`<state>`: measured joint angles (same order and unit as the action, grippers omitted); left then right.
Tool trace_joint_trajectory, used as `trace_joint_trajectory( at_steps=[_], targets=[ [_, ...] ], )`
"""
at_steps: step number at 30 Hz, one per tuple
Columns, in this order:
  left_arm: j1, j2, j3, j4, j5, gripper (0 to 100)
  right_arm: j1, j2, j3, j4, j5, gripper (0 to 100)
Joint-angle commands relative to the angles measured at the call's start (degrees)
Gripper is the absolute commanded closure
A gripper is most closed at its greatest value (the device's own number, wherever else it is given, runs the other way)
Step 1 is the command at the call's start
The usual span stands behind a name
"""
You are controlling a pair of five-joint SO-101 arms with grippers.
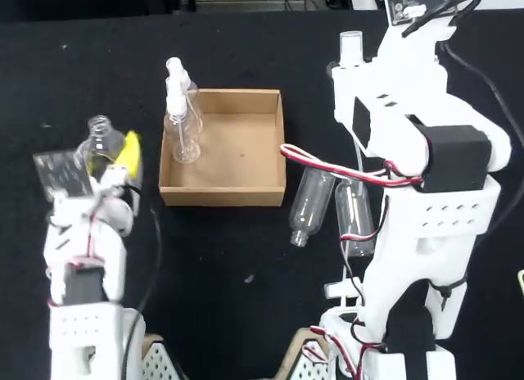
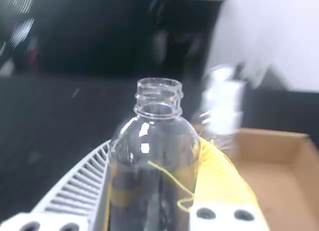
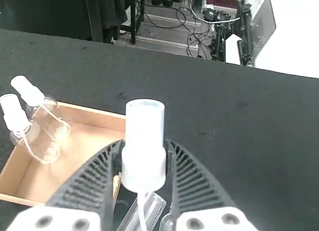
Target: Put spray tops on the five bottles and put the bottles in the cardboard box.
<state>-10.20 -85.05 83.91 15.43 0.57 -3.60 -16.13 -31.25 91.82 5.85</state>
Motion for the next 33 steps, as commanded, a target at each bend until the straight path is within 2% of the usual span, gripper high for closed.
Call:
trace_joint_trajectory(
  at_steps=[1, 6, 14, 18, 21, 23, 27, 33],
  targets=[
    [9.2, -19.9, 7.8, -1.1, 0.3, 97, -0.7, -2.1, -2.8, 0.2, -1.1, 98.8],
    [20.0, -17.9, 8.5, -1.4, 0.3, 97, -0.5, -2.2, -3.4, 0.2, -9.1, 98.8],
    [37.1, -19.7, 9.1, -1.5, 0.5, 97, -0.7, -2.2, -10.9, -0.3, -15.1, 98.7],
    [42.1, -19.7, 10.7, -3.7, 0.5, 97, -3.6, -1.9, -13.4, -1.8, -18.3, 98.7],
    [42.6, -19.4, 13.6, -12.3, 0.3, 97, -9.1, -2.1, -13.6, -4.3, -18.2, 98.6],
    [41.6, -19.4, 13.4, -14.7, 0.3, 97, -12.9, -2.1, -13.4, -6.0, -18.1, 98.6],
    [37.8, -19.4, 13.4, -13.8, 0.5, 97, -16.6, -1.6, -13.2, -8.7, -18.1, 98.6],
    [35.6, -19.4, 13.4, -13.1, 0.3, 97, -21.5, -2.5, -15.3, -13.4, -18.1, 98.6]
  ],
)
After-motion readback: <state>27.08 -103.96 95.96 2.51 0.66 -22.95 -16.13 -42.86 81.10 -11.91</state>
